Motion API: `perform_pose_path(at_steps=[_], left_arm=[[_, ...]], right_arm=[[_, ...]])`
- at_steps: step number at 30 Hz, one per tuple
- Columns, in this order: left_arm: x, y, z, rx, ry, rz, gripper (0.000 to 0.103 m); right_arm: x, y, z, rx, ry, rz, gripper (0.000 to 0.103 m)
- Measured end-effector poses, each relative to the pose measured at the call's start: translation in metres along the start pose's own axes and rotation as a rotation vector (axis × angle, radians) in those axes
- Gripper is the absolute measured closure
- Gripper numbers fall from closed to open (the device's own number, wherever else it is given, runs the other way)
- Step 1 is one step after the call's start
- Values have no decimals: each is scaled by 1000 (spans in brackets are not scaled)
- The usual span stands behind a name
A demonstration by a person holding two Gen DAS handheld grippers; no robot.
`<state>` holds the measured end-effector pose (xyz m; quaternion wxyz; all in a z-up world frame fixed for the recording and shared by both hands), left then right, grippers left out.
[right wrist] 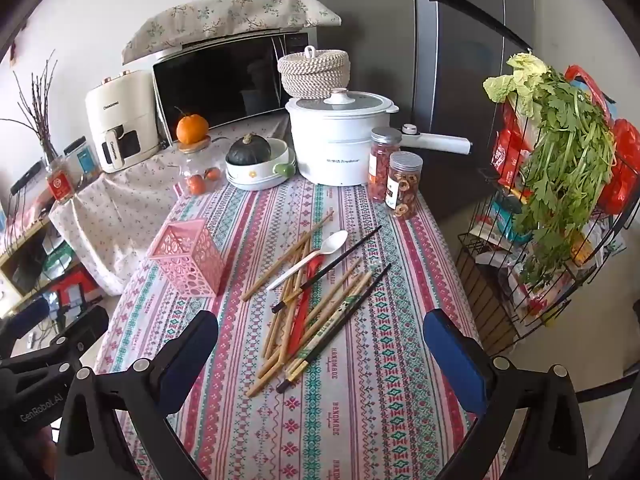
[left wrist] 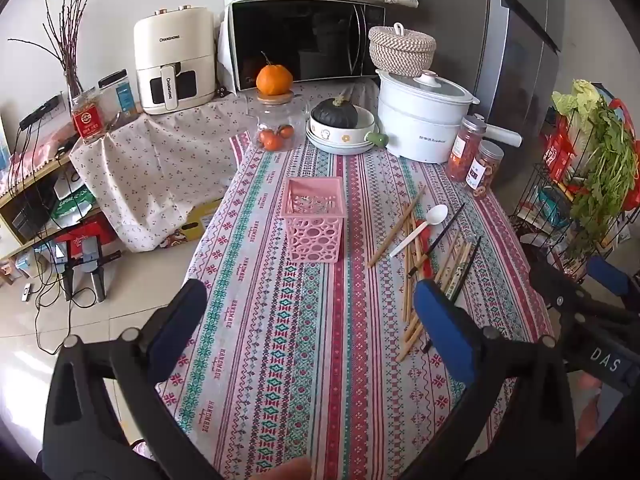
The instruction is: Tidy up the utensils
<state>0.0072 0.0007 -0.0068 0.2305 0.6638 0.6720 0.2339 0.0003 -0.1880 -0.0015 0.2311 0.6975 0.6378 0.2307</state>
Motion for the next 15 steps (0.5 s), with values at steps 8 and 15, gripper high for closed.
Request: perform_pose_path(at_steps=[8, 15], left_arm=[[4, -2, 1, 11, -19, 2, 0], [4, -2, 1, 10, -16, 5, 0]], right_arm=[[-2, 0, 3, -3, 5, 14, 0], [-3, 0, 7, 4, 18, 28, 0]])
Point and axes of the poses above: each gripper's, at about its wrist camera, not at the fingertips, and z roughly the way its jaws point, x to its left, y to its top, the point moved 1 cm from there along z, roughly the way its jaws point, and after that the axes turned 8 degrees about x, right-handed, at the moved point
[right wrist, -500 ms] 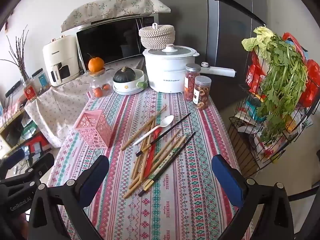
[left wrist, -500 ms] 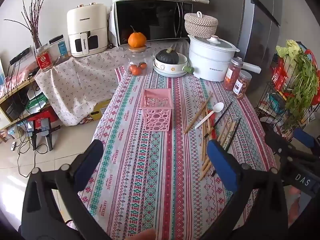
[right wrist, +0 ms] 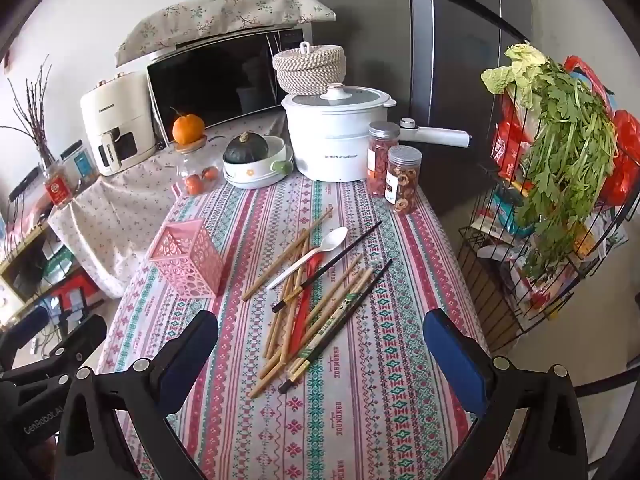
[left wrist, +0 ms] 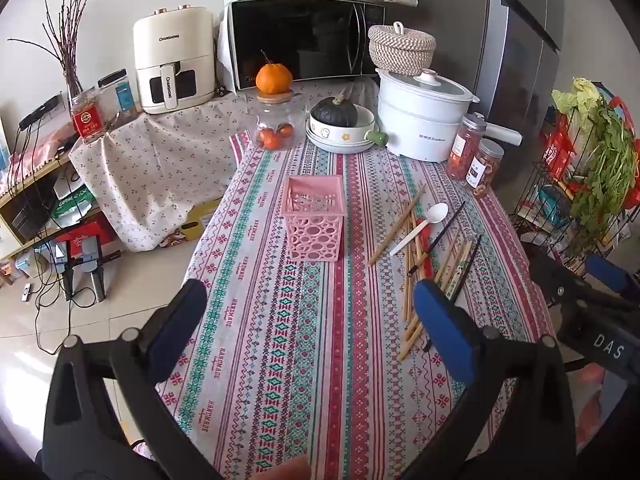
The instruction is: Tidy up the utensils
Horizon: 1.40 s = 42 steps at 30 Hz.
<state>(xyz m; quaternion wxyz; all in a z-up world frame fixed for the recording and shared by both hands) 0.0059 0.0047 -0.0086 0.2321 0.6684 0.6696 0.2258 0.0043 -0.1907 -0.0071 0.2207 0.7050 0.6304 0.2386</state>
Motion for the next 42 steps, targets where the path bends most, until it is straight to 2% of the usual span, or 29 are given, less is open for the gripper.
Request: perform_pose_path(at_steps=[9, 42], left_arm=[[-7, 0, 3, 6, 19, 13, 0], [-2, 1, 3, -1, 13, 6, 0]], right_arm=[[2, 1, 0, 5, 12, 2, 0], [4, 2, 2, 6, 16, 3, 0]])
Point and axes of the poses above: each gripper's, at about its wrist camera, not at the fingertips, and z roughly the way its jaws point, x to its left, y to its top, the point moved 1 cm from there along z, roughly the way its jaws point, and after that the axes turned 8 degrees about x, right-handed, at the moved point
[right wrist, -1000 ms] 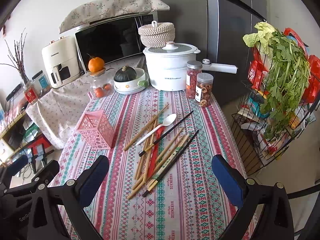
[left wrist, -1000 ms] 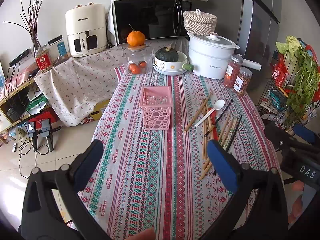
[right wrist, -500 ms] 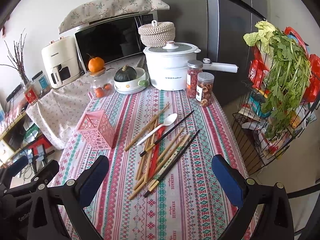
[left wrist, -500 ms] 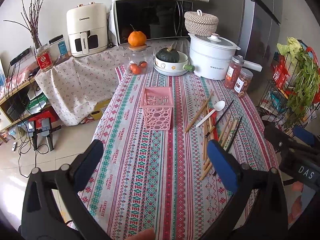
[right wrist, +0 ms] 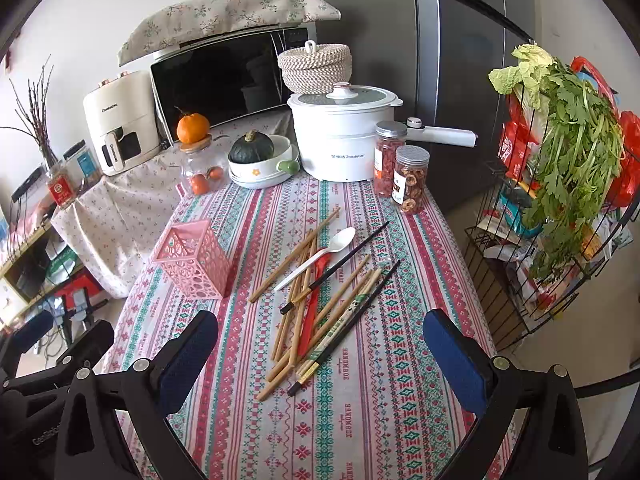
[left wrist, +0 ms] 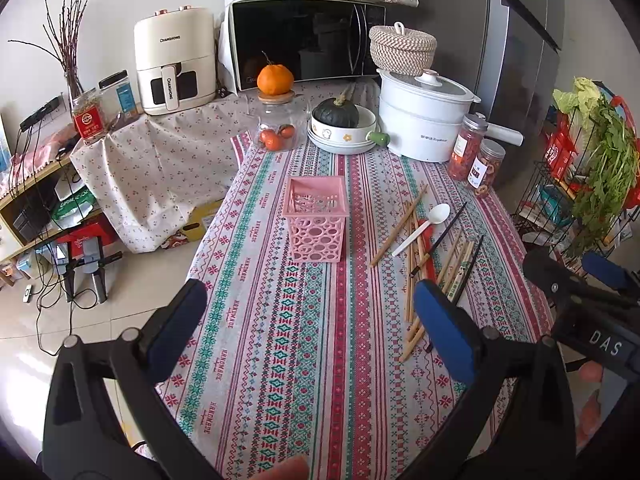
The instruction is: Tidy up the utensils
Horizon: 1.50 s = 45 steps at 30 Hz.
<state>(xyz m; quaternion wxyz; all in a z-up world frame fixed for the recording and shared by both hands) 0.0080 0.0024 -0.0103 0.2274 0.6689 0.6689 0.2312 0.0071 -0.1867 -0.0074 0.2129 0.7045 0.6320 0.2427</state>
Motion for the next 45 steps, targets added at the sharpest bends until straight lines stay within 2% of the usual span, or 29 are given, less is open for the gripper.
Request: perform_pose_path(at_steps=[22, 29, 33, 37, 42, 45], left_arm=[[1, 0, -1, 0, -1, 6, 0], [-6, 3, 5, 7, -19, 27, 0], [-14, 9, 18, 53, -39, 78, 0], [-30, 22, 27, 115, -74, 142, 0], [-66, 53, 47, 181, -99, 234, 0], [-85, 74, 70, 235, -116, 256, 0]], right_arm=[[1, 1, 1, 2, 1, 1, 0], [-5, 9, 4, -1, -24, 10, 0], [-15, 18, 8, 7, -44, 14, 0], [-37, 37, 22, 65, -61, 50, 0], [-71, 54, 58, 204, -7, 129, 0], [-89, 58, 89, 309, 27, 168, 0]])
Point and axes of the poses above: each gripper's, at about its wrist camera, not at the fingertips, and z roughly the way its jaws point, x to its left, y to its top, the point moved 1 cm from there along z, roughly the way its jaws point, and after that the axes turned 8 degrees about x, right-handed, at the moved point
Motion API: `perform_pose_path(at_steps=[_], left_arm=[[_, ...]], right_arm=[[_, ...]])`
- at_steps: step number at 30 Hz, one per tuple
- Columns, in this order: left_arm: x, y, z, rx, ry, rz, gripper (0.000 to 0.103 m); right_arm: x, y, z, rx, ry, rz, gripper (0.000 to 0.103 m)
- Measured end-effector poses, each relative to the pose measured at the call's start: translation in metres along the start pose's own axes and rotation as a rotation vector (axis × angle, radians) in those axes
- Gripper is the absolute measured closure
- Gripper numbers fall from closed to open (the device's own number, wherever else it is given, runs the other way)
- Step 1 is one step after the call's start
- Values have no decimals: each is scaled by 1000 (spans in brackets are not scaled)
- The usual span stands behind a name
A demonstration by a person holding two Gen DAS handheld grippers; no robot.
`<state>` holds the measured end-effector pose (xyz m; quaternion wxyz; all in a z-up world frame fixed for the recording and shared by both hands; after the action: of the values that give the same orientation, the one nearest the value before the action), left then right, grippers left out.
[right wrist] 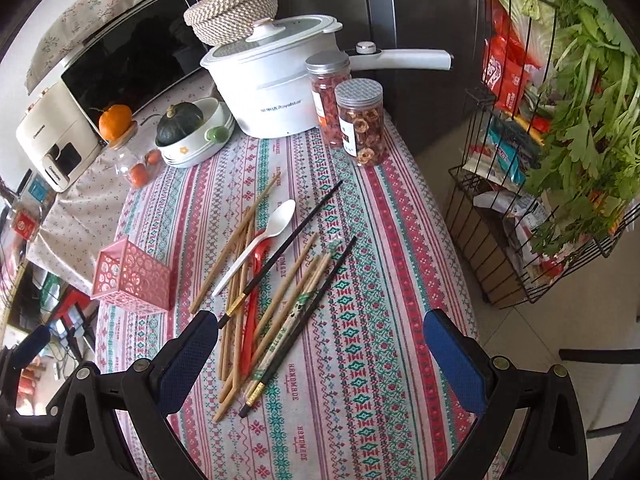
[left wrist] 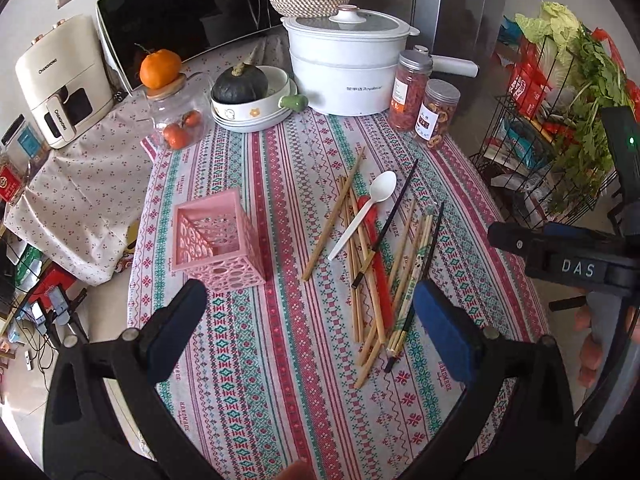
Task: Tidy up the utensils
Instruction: 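Grasp a wooden chopstick with the left tool while the right tool reaches a black chopstick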
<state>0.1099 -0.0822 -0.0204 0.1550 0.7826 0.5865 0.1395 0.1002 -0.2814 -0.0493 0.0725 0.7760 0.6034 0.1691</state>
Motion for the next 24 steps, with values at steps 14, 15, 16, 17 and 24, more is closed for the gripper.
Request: perform_pose_path(at_steps=[14, 15, 16, 17, 24], left_arm=[[-39, 117, 149, 244, -147, 30, 66], [-44, 122, 157, 249, -144, 44, 71], [-49, 125, 164, 253, -139, 58, 76], [-54, 129, 172, 256, -129, 72, 78], [-66, 142, 205, 269, -47, 94, 87]], right_arm=[[-64, 34, 96, 199, 111, 138, 28], [-68, 36, 99, 202, 124, 152, 32], [-72, 37, 102, 205, 139, 170, 33], [-77, 38, 105, 209, 157, 190, 34], [-89, 42, 116, 220, 194, 243, 37]])
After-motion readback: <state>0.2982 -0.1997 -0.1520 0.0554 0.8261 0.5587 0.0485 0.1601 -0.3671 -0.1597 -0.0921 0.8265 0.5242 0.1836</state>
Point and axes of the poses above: each gripper's, at about its wrist camera, not at the fingertips, and z roughly the way its jaws point, x to its left, y to its top, the point moved 1 cm from there along z, roughly the way its jaws point, and after that the axes turned 8 degrees about x, right-handed, at the moved point
